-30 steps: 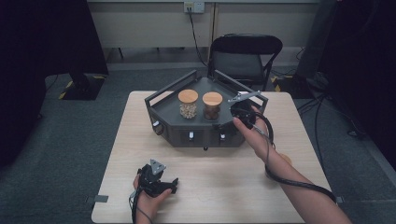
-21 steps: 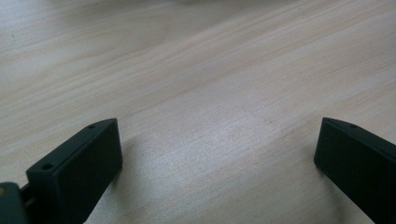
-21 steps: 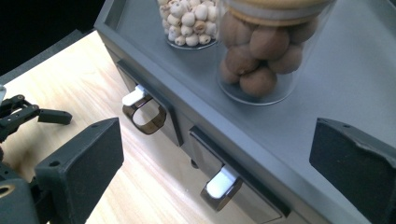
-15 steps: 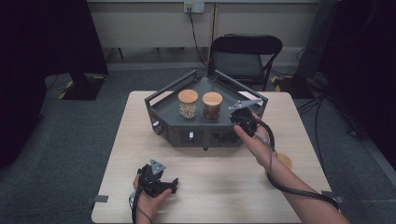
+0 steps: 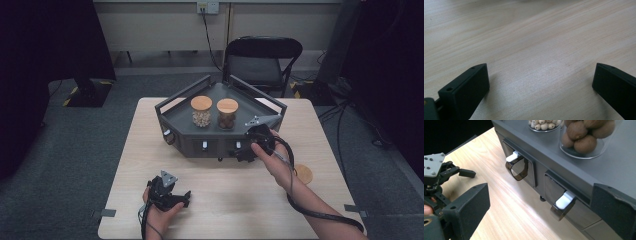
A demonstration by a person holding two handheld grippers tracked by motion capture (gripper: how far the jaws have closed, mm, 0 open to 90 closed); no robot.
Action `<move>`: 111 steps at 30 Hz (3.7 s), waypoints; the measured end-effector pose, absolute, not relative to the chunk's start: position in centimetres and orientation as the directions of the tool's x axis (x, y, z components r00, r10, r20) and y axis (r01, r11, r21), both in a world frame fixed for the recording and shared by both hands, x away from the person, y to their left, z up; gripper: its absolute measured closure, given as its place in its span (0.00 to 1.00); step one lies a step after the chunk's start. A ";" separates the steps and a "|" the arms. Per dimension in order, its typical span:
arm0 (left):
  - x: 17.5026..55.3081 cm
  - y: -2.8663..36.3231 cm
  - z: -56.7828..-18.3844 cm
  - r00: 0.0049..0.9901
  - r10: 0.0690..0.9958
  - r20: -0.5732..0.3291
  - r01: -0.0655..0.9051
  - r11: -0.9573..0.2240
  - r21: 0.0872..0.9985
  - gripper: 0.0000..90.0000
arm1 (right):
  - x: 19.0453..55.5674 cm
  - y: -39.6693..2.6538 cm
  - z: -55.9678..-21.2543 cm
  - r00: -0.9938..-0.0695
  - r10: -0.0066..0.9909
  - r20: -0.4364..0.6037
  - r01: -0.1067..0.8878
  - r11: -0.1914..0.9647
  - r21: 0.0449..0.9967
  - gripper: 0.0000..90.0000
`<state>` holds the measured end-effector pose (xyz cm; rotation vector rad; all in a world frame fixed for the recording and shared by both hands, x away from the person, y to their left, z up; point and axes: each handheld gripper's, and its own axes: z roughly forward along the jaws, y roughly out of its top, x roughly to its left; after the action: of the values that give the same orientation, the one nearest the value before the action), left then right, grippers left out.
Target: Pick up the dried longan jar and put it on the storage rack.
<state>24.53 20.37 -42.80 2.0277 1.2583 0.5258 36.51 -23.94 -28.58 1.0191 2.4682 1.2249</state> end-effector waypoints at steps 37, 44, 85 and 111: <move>24.5 20.4 -42.8 0.450 0.893 -0.015 0.616 -0.298 0.729 0.00 | 34.2 -24.8 -32.8 -0.759 0.631 0.157 0.498 0.408 0.766 0.02; 24.5 20.4 -42.8 0.450 0.893 -0.016 0.616 -0.298 0.729 0.00 | 33.8 -25.2 -33.5 -0.762 0.629 0.156 0.497 0.412 0.764 0.02; 24.5 20.4 -42.8 0.450 0.893 -0.016 0.616 -0.298 0.729 0.00 | 32.3 -27.1 -38.1 -0.762 0.625 0.166 0.522 0.443 0.729 0.02; 24.5 20.4 -42.8 0.450 0.893 -0.016 0.616 -0.298 0.729 0.00 | 31.3 -28.4 -40.6 -0.752 0.631 0.190 0.551 0.444 0.706 0.02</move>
<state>24.51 20.38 -42.81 2.0275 1.2583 0.5258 31.35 -28.44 -40.57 1.0609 2.5823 1.2043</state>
